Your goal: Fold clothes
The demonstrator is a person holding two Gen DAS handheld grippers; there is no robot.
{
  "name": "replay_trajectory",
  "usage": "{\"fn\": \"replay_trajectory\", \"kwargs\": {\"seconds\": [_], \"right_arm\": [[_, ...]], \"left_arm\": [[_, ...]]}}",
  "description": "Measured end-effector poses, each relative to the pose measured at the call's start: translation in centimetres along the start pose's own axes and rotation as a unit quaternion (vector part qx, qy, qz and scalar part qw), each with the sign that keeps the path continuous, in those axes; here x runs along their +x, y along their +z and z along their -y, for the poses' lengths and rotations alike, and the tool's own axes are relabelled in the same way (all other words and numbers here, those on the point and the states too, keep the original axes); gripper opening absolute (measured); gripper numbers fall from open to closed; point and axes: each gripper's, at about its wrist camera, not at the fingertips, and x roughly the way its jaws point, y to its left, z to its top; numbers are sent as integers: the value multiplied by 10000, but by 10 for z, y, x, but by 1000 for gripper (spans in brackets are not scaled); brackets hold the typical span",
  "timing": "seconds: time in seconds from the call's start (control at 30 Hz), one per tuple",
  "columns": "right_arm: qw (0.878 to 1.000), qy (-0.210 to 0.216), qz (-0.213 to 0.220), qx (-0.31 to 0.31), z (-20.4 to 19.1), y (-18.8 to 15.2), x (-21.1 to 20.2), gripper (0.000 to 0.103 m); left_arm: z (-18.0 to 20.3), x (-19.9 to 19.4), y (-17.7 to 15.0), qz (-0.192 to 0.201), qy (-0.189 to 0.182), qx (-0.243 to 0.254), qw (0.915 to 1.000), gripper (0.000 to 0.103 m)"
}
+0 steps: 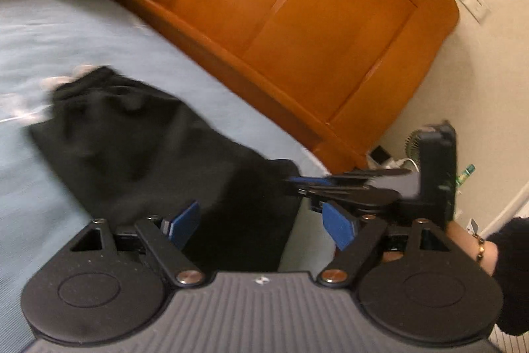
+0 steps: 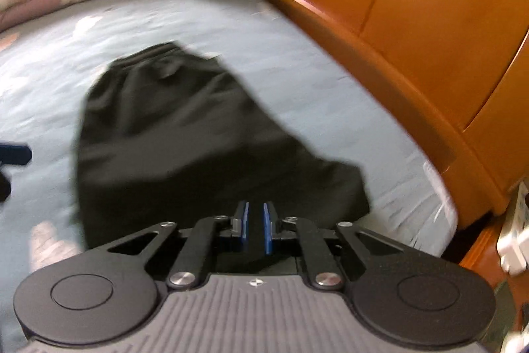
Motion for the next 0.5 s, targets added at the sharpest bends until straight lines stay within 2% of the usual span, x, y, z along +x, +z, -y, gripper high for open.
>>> {"fn": "replay_trajectory", "kwargs": {"seconds": [0.13,0.2,0.23,0.3,0.4,0.5], "right_arm": [[9999,72,59,122,27,1,23,13],[9997,166,86,172,34,-5,26,14],[9995,213,107,190,37,-8,29,16],[9996,235,18,179,40,-14,36,16],[9991,267,-221,246,45,-23,43,16],[9984,257,-123,483,55,-24,31,17]], "left_arm": [[5,41,2,-49,-113,202,9997,81],[5,56,1,-88,79,298,9995,81],[2,65,1,-230,238,298,9990,81],[-5,87,-3,-801,578,321,9946,81],[3,82,4,-687,440,477,9955,82],[6,76,20,-533,166,413,9976,82]]}}
